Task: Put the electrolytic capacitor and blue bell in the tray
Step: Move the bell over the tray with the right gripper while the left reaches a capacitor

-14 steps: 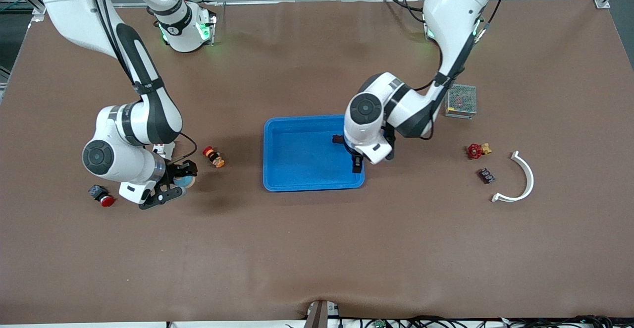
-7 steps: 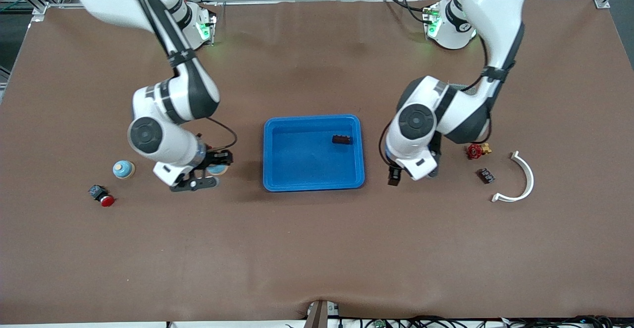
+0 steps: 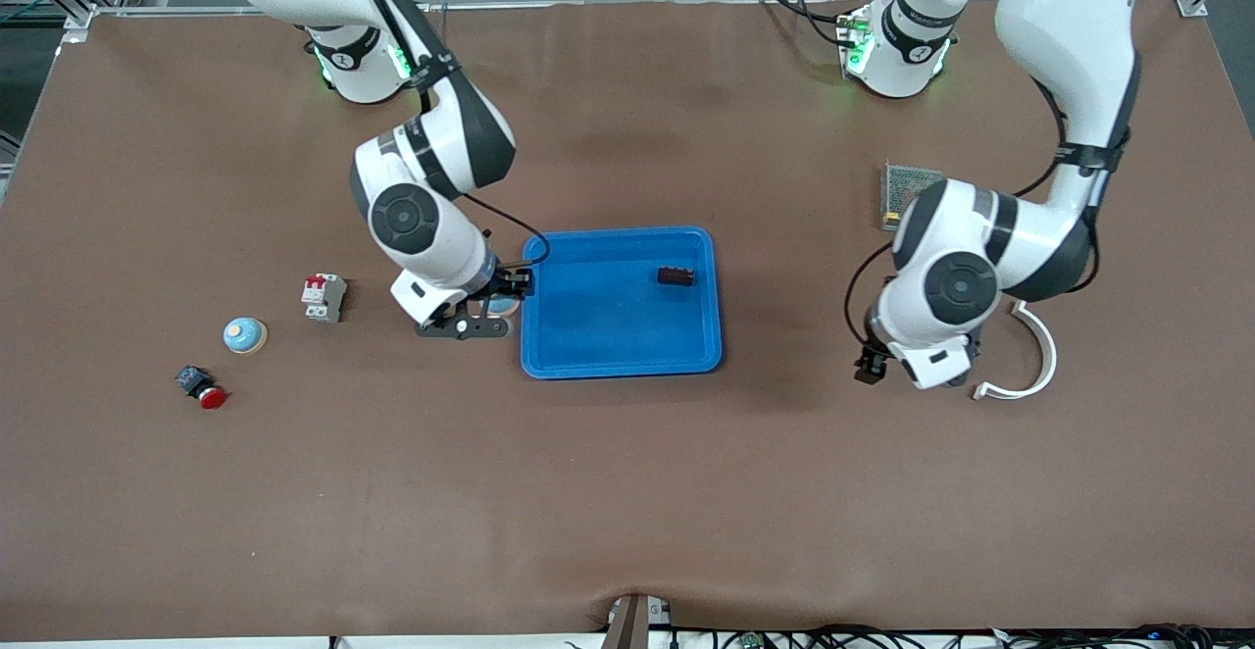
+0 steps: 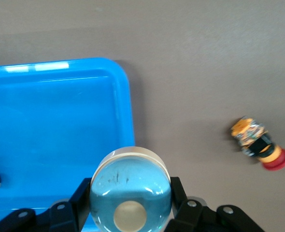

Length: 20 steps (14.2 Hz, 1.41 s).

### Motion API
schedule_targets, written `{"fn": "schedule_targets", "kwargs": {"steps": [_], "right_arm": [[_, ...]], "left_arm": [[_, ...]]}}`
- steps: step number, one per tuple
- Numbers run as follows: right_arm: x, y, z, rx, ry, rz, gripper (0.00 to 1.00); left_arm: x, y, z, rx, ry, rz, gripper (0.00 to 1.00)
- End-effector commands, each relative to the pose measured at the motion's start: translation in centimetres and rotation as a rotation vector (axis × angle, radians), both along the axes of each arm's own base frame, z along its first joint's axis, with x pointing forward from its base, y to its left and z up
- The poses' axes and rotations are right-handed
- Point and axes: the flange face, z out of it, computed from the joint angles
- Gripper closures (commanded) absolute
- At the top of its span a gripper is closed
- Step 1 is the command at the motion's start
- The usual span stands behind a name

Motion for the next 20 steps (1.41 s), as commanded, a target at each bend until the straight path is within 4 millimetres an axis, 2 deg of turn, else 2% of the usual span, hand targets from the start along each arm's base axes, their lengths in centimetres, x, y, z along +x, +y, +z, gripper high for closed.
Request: {"fn": "schedule_targets", "kwargs": {"steps": [1, 4, 5, 7, 9, 12, 13, 14, 16, 20], "right_arm": [[-1.3, 1.7, 0.2, 0.003, -0.020, -0.046, 0.58], [-3.3, 4.2, -0.8, 0.001, -0.046, -0.061, 0.58], [-3.6, 4.5, -1.1, -0.003, -0.049, -0.071, 0.58], [-4.8, 5.2, -2.2, -0.003, -0.061, -0.072, 0.58], [-5.6, 5.5, -3.5, 0.004, -0.080, -0.070, 0.58], [-6.8, 6.4, -4.9, 0.004, -0.088, -0.061, 0.58], [-7.4, 7.0, -5.4, 0.003, -0.091, -0.060, 0.58], [-7.8, 7.4, -6.1, -0.009, -0.094, -0.060, 0.58], [-8.5, 8.1, -7.1, -0.032, -0.104, -0.058, 0.58], [-9.1, 7.9, -8.9, -0.024, -0.129, -0.059, 0.58]], "left_arm": [[-1.3, 3.7, 0.4, -0.004, 0.030, -0.132, 0.00], [-0.7, 9.0, -0.4, -0.039, 0.062, -0.242, 0.00], [-0.6, 10.9, -1.0, -0.051, 0.064, -0.263, 0.00], [-0.8, 12.1, -1.9, -0.071, 0.057, -0.341, 0.00], [-0.8, 15.3, -3.0, -0.088, 0.031, -0.366, 0.00], [-1.3, 17.8, -5.5, -0.097, -0.018, -0.412, 0.00], [-1.5, 17.9, -6.2, -0.086, -0.014, -0.429, 0.00], [-1.4, 17.8, -6.5, -0.081, -0.017, -0.439, 0.09], [-1.3, 17.8, -7.3, -0.086, -0.026, -0.440, 0.18], [-1.3, 17.7, -9.2, -0.096, -0.036, -0.442, 0.27]]}}
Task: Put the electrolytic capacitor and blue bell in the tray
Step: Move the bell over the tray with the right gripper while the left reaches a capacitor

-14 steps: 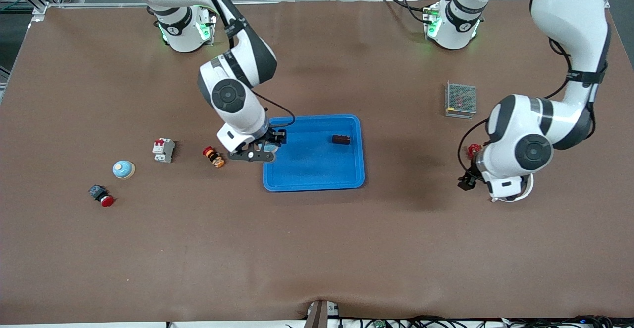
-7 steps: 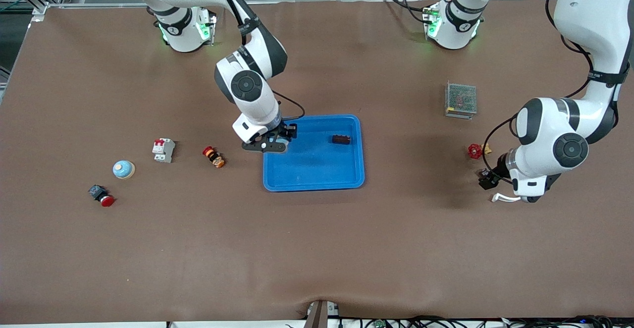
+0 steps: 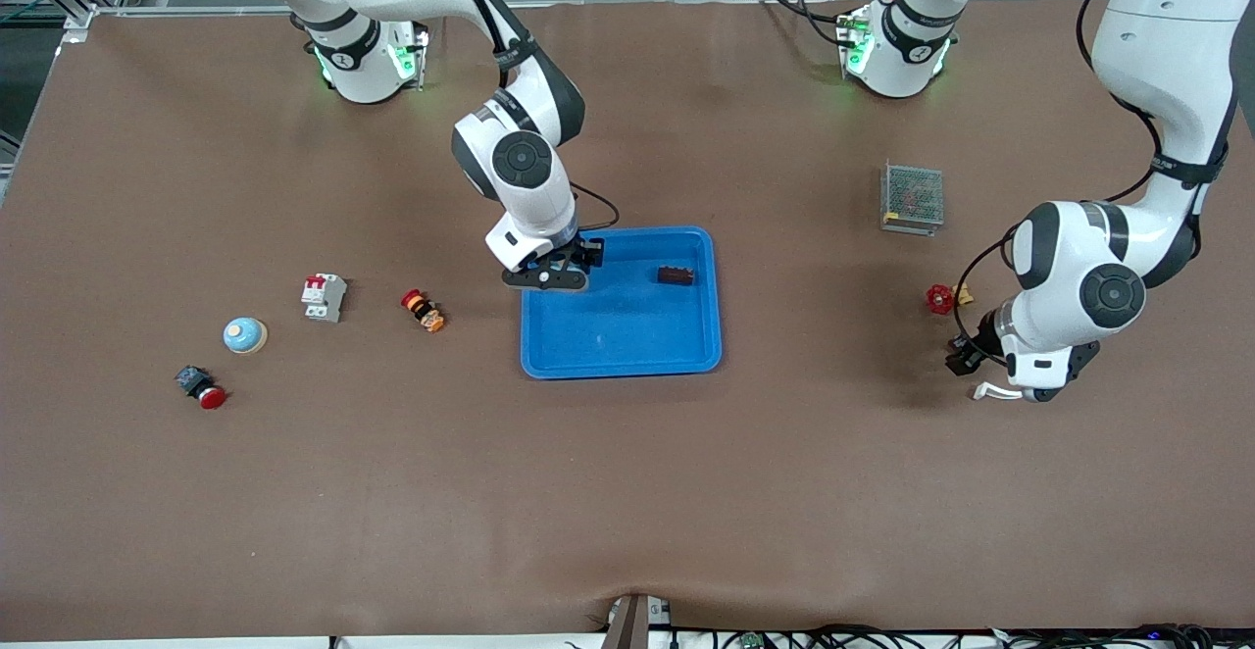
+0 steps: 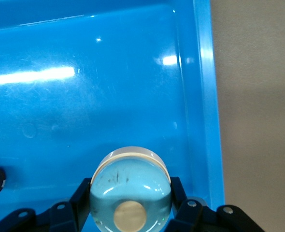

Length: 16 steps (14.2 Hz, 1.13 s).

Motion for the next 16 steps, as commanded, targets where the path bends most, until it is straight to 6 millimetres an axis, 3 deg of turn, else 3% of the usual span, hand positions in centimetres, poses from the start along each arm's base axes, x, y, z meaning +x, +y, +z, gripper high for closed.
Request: {"fn": "schedule_targets", "kwargs": {"steps": [1, 5, 9, 16], "right_arm": [[-0.6, -0.6, -1.2, 0.000, -0.036, -0.010, 0.58], [-1.6, 0.0, -2.8, 0.007, -0.050, 0.005, 0.57], [-2.9, 1.3, -3.8, 0.006, -0.049, 0.022, 0.57], [-3.1, 1.4, -4.1, 0.004, -0.047, 0.018, 0.56]], "left_arm": [[0.0, 0.0, -0.6, 0.005, -0.008, -0.023, 0.30], [-0.3, -0.1, -1.7, 0.020, 0.008, -0.051, 0.55], [0.1, -0.7, -1.7, 0.021, 0.003, -0.053, 0.98], [2.3, -4.1, 2.6, 0.023, -0.078, -0.066, 1.00]]}}
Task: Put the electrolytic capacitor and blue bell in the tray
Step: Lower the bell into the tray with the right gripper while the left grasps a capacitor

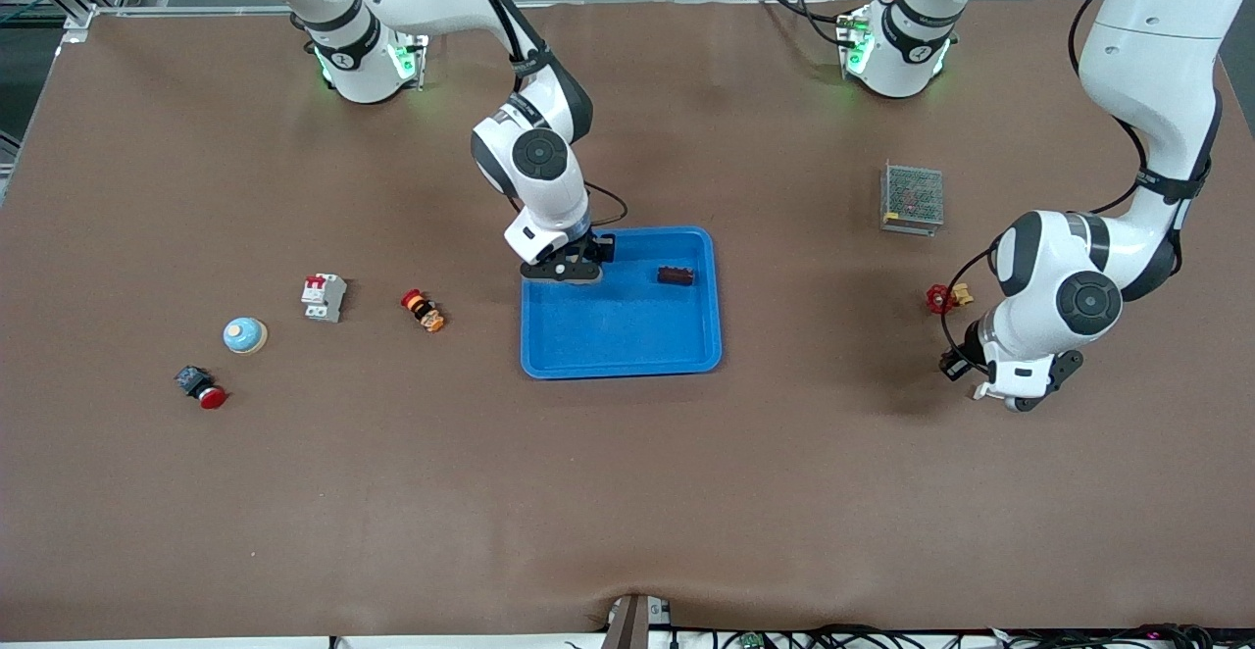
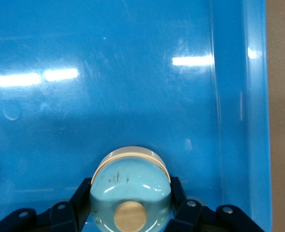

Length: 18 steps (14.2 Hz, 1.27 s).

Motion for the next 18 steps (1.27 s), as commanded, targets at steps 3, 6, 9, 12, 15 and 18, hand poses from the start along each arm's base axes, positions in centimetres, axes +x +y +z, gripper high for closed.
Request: {"fn": "schedule_targets", "kwargs": {"steps": [3, 6, 9, 12, 15, 18], "right_arm": [[-0.7, 0.5, -0.1, -0.007, -0.015, 0.002, 0.50], [-0.7, 0.4, -0.2, -0.007, -0.013, -0.001, 0.00], [-0.5, 0.5, 0.3, -0.003, -0.018, 0.005, 0.00], [0.1, 0.1, 2.6, -0.003, -0.014, 0.015, 0.00], [2.4, -2.0, 5.9, -0.026, 0.022, 0.037, 0.00], [5.5, -7.0, 9.7, -0.047, 0.069, 0.108, 0.00]], "left_arm": [[1.3, -4.9, 3.0, 0.012, -0.061, 0.046, 1.00], [1.6, -9.6, 4.2, 0.004, -0.093, 0.095, 1.00], [1.5, -13.7, 4.9, -0.008, -0.117, 0.149, 1.00], [1.1, -17.2, 5.2, -0.020, -0.129, 0.190, 1.00], [0.2, -21.6, 5.6, -0.036, -0.142, 0.247, 1.00], [-0.7, -26.5, 5.7, -0.057, -0.155, 0.321, 1.00]]}}
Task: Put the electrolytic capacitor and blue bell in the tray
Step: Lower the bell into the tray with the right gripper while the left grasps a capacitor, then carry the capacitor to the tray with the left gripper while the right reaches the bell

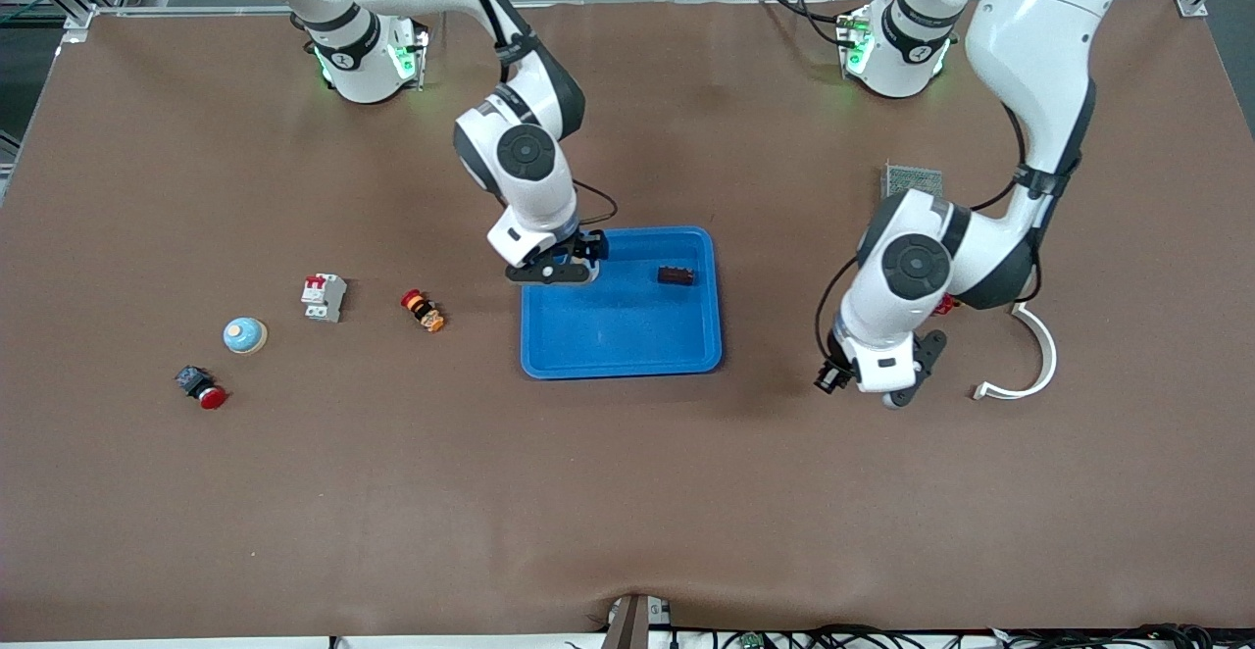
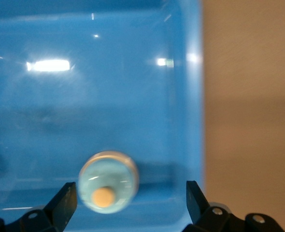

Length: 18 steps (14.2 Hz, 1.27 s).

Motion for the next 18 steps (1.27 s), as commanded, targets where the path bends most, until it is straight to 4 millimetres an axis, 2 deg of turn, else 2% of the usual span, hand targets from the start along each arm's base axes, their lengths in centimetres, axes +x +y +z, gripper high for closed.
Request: {"fn": "schedule_targets", "kwargs": {"steps": [1, 3, 5, 7, 9, 12, 15, 18], "right_arm": [[2.3, -4.8, 4.4, -0.003, 0.029, 0.069, 0.00], [3.9, -8.3, 6.5, -0.001, 0.045, 0.124, 0.00], [6.6, -14.1, 8.1, 0.007, 0.042, 0.203, 0.00], [8.6, -19.9, 9.6, 0.022, 0.038, 0.295, 0.00], [10.0, -25.4, 10.5, 0.036, 0.030, 0.372, 0.00], [11.4, -32.8, 10.6, 0.047, 0.018, 0.458, 0.00], [11.7, -38.3, 10.8, 0.055, 0.009, 0.528, 0.00], [12.1, -44.2, 11.3, 0.053, -0.014, 0.593, 0.00]], "left_arm": [[-0.2, -4.2, 0.3, -0.019, -0.014, 0.053, 1.00], [-1.0, -7.7, -0.2, -0.052, -0.005, 0.109, 1.00], [-2.3, -11.4, -0.1, -0.086, 0.002, 0.154, 1.00], [-3.1, -13.8, -0.2, -0.105, 0.005, 0.210, 1.00], [-4.3, -16.8, -1.3, -0.121, 0.016, 0.288, 1.00], [-6.3, -18.9, -3.9, -0.106, 0.050, 0.356, 1.00], [-7.4, -19.6, -6.4, -0.089, 0.079, 0.406, 1.00], [-8.4, -20.2, -7.6, -0.077, 0.100, 0.412, 1.00]]}}
